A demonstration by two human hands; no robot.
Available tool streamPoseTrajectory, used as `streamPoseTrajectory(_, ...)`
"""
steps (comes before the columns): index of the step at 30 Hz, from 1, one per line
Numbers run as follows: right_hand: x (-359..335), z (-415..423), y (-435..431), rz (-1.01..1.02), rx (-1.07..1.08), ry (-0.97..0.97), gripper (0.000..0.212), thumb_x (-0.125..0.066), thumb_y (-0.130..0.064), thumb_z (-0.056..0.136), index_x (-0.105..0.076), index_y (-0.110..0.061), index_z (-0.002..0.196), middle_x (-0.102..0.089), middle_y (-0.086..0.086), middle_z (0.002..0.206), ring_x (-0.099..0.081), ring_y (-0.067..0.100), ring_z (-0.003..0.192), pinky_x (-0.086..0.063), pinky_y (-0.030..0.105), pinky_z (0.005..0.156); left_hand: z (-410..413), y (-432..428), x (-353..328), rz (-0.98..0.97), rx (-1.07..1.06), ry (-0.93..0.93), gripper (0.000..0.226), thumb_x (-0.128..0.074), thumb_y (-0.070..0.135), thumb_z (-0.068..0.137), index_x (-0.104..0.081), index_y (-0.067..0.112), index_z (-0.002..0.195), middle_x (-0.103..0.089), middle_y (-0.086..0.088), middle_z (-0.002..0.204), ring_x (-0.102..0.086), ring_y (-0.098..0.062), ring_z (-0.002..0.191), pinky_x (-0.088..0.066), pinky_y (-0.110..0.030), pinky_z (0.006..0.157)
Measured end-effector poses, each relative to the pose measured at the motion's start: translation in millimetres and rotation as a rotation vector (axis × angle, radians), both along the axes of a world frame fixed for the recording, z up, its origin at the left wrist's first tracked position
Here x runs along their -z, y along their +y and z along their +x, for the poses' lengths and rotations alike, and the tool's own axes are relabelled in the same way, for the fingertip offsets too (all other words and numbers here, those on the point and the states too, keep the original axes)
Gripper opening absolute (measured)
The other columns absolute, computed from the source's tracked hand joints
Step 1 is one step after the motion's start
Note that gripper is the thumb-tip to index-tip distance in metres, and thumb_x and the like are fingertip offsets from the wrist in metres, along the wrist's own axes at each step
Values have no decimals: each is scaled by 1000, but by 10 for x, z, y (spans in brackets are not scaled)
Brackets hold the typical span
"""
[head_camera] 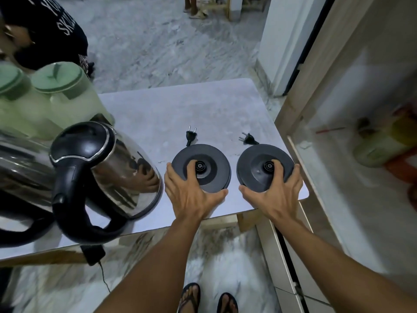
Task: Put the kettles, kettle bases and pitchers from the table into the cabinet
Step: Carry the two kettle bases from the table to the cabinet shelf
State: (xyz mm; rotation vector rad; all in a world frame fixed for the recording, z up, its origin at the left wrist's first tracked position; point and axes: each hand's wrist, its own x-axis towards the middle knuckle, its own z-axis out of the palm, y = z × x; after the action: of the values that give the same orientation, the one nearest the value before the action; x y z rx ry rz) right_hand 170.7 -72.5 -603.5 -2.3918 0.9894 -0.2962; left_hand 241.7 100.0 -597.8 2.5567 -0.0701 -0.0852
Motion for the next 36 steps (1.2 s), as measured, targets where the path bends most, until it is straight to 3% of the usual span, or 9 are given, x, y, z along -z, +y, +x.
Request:
streamPoseTrajectory(10,-670,-130,98,-105,134,-120,107,-82,-64,54,-37,-26,143,-16,26,157,-17,47,142,-29,53,110,61,112,-783,-101,112,-76,106,-79,65,54,-32,30,142,-2,-22,158,-6,-43,145,-24,-56,113)
streamPoseTrajectory(13,-1079,-293,229,-127,202,-151,108,-80,-66,56,-33,-28,145,-8,26,160,-11,47,145,-27,55,115,21,199,-1180,-136,204,-119,107,-81,64,56,-29,30,144,2,-23,159,-2,-43,147,-22,-60,112)
streamPoseTrajectory(16,-1510,-561,487,-145,315,-199,110,-79,-68,56,-28,-30,147,1,23,162,-4,44,147,-33,56,113,-80,340,-1536,-165,311,-175,109,-82,63,56,-29,30,145,2,-25,160,-1,-44,148,-21,-59,113)
streamPoseTrajectory(24,-2302,-1718,1619,-281,638,-238,113,-78,-67,60,-23,-32,152,10,18,165,2,43,149,-36,56,110,-777,898,-2338,-245,683,-305,104,-79,66,57,-30,29,141,-2,-26,159,-5,-47,146,-24,-58,112)
streamPoseTrajectory(36,-3225,-3751,2152,-484,1113,-163,114,-68,-79,61,-20,-31,153,5,22,164,-3,46,148,-20,55,119,-2516,596,-3199,-413,1095,-365,106,-80,66,58,-31,27,144,-1,-27,160,-6,-47,147,-25,-58,112)
